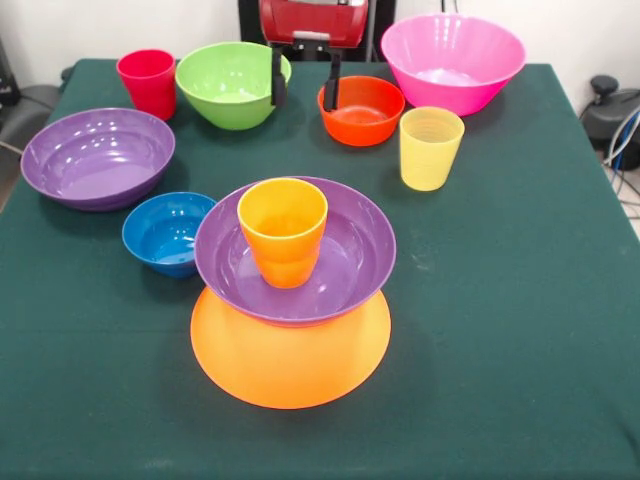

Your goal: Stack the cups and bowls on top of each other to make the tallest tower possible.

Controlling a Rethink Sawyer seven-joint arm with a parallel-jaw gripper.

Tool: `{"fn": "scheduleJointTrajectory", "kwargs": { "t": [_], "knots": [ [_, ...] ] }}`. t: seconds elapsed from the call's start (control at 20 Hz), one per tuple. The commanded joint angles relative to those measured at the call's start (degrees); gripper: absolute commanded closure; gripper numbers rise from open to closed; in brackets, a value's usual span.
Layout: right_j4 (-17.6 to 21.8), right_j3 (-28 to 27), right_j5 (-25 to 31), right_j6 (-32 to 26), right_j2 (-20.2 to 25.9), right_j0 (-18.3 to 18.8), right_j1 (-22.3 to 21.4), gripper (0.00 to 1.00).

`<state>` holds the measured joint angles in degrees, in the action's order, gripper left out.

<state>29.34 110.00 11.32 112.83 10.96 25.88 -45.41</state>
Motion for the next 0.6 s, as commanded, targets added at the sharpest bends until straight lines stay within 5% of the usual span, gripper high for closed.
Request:
{"fn": "scheduleJointTrajectory", "kwargs": {
  "t": [0.05,0.35,0.6],
  "knots": [
    [6.2,3.3,-6.5,2.2,-1.3,-0.6,-2.0,0.0],
    [6.8,0.9,-1.6,-3.6,4.0,4.2,-1.7,0.0],
    [10.6,-3.5,4.9,-15.9,13.6,11.0,2.1,0.0]
  ]
}}
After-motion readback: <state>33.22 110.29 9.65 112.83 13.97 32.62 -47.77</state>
